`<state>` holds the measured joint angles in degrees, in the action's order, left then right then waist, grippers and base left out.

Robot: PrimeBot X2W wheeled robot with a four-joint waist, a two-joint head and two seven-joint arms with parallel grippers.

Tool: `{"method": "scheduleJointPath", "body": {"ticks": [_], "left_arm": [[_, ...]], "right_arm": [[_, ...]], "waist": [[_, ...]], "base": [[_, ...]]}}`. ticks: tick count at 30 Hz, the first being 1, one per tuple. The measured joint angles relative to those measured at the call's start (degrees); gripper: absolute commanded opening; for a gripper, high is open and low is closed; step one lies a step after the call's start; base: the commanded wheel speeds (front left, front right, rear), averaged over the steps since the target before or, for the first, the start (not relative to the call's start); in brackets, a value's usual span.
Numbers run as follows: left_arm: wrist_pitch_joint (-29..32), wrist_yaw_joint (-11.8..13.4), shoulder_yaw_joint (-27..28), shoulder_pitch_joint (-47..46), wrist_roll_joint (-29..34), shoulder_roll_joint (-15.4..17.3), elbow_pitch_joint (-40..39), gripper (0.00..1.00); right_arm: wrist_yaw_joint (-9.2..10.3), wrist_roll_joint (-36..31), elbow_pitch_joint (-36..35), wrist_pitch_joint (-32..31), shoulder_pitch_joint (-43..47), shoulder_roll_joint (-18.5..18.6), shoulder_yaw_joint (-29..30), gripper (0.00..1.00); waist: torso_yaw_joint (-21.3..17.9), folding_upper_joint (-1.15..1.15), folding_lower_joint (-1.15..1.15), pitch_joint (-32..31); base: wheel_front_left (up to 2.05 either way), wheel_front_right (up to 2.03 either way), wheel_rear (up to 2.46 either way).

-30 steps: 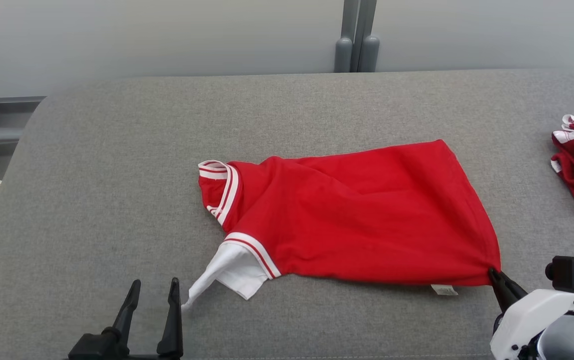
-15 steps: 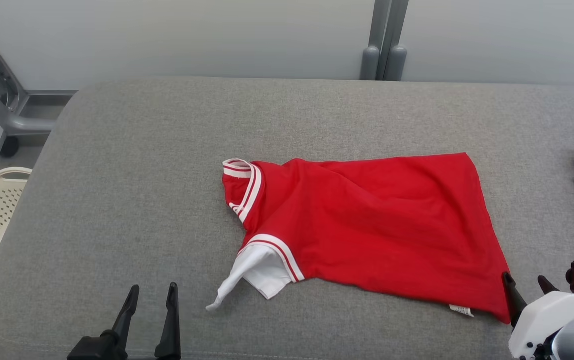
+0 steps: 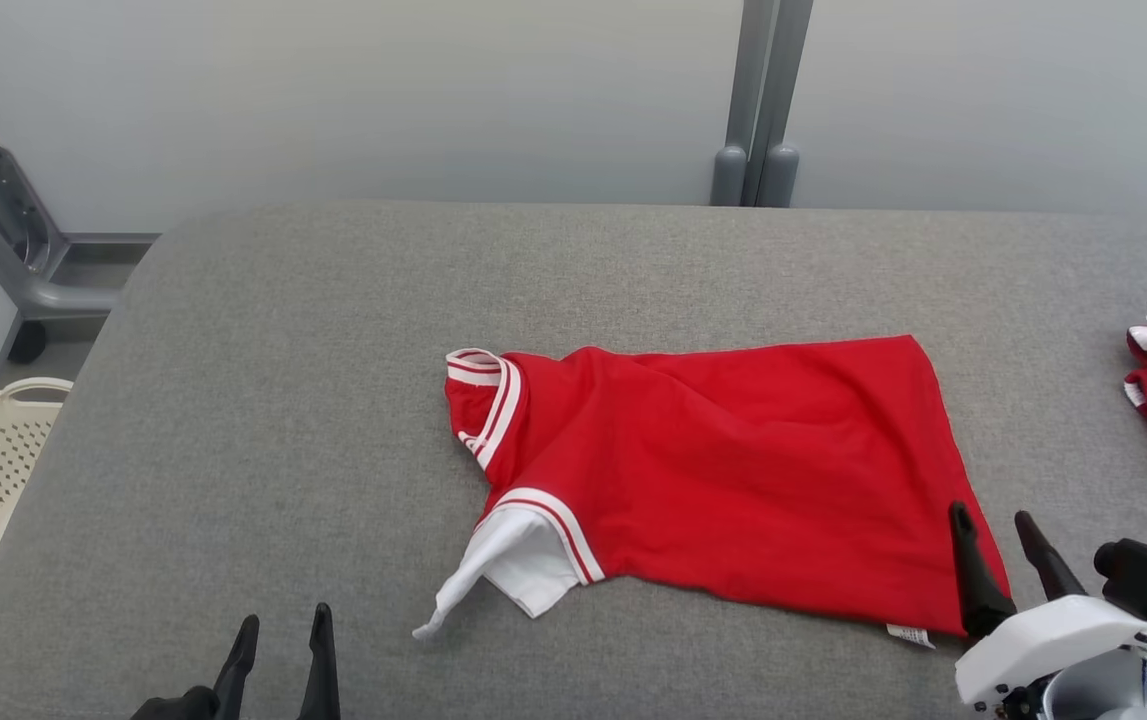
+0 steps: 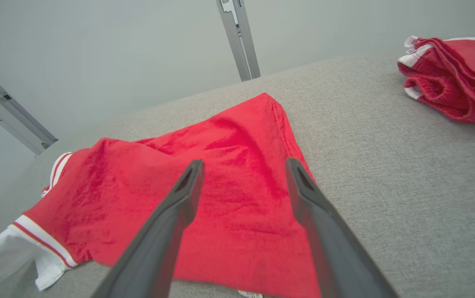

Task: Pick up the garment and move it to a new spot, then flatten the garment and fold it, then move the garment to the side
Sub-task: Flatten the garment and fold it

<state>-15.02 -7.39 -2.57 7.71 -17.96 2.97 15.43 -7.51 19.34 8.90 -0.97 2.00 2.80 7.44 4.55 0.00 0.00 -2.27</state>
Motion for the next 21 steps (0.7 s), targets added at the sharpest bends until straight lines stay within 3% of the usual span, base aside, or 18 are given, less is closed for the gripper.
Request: {"method": "scheduleJointPath", "body": {"ticks": [3,9,21], "left_arm": [[0.45,0.03,0.27,-0.6,-0.71,0.02,1.62,1.0],[1.11,0.09,0.31,-0.75,-1.51,0.35,3.01,1.0],[0.2,1.57,0.76,0.17,1.89,2.47,0.94,1.0]], "right_arm": [[0.03,2.44,2.79,4.3,-0.18,0.0,-1.45,1.0],[0.02,0.19,7.17,10.28,-0.51,-0.07,-4.44,1.0],[0.02,-7.97,9.25,13.17,-0.38,-0.01,-9.07,1.0]], "waist": [[-0.02,0.0,0.0,-0.82],[0.0,0.0,0.0,-2.5],[-0.8,0.0,0.0,-4.28]], "base": [[0.0,0.0,0.0],[0.0,0.0,0.0],[0.0,0.0,0.0]]}}
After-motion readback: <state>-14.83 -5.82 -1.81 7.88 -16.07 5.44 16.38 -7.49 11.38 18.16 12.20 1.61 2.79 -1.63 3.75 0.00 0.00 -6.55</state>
